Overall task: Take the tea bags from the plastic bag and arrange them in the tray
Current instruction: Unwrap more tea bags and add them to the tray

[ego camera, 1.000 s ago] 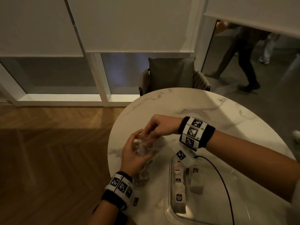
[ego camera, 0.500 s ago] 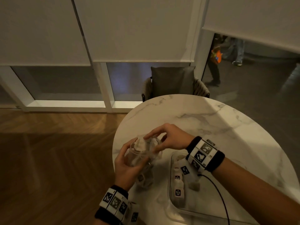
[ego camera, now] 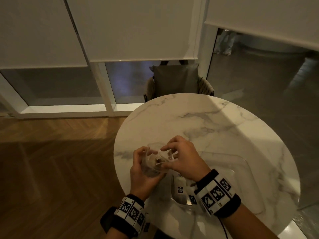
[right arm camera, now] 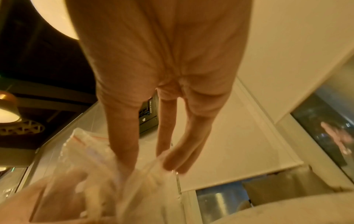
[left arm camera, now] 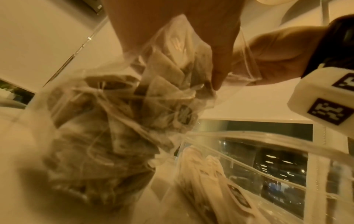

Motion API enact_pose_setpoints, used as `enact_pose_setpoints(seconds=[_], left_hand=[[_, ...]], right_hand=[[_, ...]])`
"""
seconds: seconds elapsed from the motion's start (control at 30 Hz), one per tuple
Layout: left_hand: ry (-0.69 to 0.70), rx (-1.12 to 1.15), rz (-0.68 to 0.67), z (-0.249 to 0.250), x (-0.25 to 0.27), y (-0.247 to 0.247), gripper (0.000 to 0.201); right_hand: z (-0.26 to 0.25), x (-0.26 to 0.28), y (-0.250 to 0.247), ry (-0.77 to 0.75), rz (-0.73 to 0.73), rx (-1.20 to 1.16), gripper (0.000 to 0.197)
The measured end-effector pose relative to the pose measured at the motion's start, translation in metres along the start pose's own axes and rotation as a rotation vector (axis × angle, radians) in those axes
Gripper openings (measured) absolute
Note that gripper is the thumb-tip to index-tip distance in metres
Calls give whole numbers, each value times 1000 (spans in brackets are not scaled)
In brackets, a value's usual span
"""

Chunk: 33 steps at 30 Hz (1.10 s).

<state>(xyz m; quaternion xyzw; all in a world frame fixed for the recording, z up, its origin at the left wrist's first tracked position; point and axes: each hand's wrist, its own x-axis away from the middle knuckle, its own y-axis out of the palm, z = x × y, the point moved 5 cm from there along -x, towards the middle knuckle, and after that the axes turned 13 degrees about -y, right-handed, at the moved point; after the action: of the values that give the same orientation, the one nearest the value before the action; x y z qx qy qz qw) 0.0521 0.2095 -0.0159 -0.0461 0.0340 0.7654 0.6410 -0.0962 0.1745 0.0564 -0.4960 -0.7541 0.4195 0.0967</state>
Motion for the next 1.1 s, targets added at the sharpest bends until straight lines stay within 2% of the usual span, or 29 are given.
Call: enact_pose_setpoints(seconds=[0.07, 0.13, 0.3, 0.47, 0.53, 0.6, 0.67, 0.73, 0.93, 1.1], left_hand=[[21, 10, 23, -1, 7, -1, 90], [47, 67, 16, -4, 13, -4, 88], [32, 152, 26, 3, 22, -1, 79], [18, 88, -4, 9, 25, 1, 78], [-8, 24, -37, 8, 21, -3, 87], [-56, -88, -77, -4, 16, -11, 105], [-128, -227, -99, -27, 13, -22, 122], [-206, -338, -98, -46, 14, -28, 127], [-225, -334, -38, -54, 10, -31, 96], [-252, -307, -46, -54, 5, -36, 76]], right_hand=[[-14, 12, -7, -100, 99, 67, 35], [-27, 20, -5, -157, 118, 87, 29], [-41, 17, 20, -131, -51, 122, 35], [-45, 4, 43, -163, -344, 184, 56], [-41, -3, 49, -168, -458, 244, 54], [-35, -10, 54, -145, -548, 258, 45], [-31, -17, 58, -129, -601, 253, 44], [-30, -22, 62, -117, -645, 272, 42], [-23, -27, 74, -66, -711, 359, 22], [-19, -32, 69, -74, -574, 308, 19]])
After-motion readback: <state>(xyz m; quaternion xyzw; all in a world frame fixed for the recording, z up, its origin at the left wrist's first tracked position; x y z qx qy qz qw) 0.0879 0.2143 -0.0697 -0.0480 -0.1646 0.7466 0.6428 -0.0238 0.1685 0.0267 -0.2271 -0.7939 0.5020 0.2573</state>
